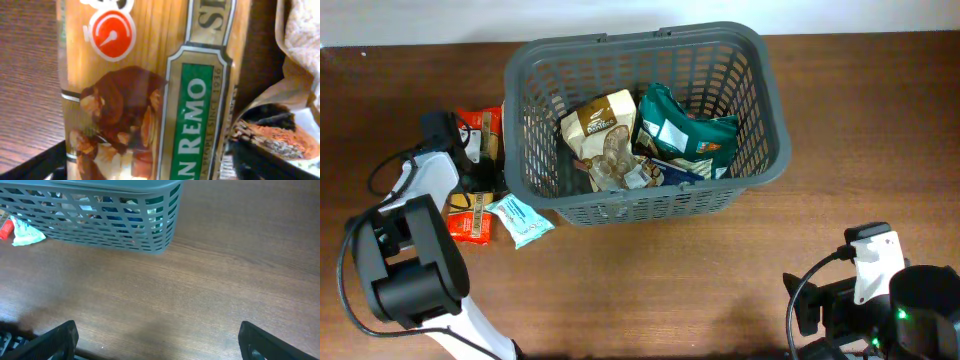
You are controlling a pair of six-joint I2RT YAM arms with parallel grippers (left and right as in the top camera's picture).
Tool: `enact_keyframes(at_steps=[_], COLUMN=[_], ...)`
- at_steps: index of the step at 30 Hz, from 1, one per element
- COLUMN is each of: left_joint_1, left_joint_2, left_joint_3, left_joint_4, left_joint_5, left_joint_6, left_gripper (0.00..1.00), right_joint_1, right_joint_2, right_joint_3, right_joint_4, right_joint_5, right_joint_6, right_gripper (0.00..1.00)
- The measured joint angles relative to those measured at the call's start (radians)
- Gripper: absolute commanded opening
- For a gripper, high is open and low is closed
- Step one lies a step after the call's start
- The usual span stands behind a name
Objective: Pack container
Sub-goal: 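Move the left gripper down and grasp the spaghetti pack, then lift the spaghetti pack with the left gripper over the basket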
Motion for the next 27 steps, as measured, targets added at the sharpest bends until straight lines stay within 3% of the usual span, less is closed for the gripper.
enact_keyframes(at_steps=[5,9,15,21,27], left_joint_1=[-0.001,-0.002,-0.002,-0.002,-0.004], left_joint_2=[0.000,0.000,-0.002,-0.010,-0.010], left_joint_3=[0.000,0.000,0.007,0.022,0.052], left_joint_4=[0.001,0.001,0.000,-0.015,-0.080], left_joint_5=[-0.012,-0.016,-0.024,-0.034,-0.075], left_joint_6=[-0.003,-0.003,-0.015,-0.020,-0.031], left_gripper=[0.49,0.40,0.16,0.02,0.02], right_joint_1=[0.000,0.000,0.000,0.000,0.000], right_joint_2=[0.000,0.000,0.000,0.000,0.000], right_joint_3=[0.000,0.000,0.000,0.000,0.000], right_joint_4=[0.000,0.000,0.000,0.000,0.000], right_joint_5=[0.000,0.000,0.000,0.000,0.000], right_joint_6=[0.000,0.000,0.000,0.000,0.000], right_gripper=[0.99,0.99,0.99,0.99,0.99])
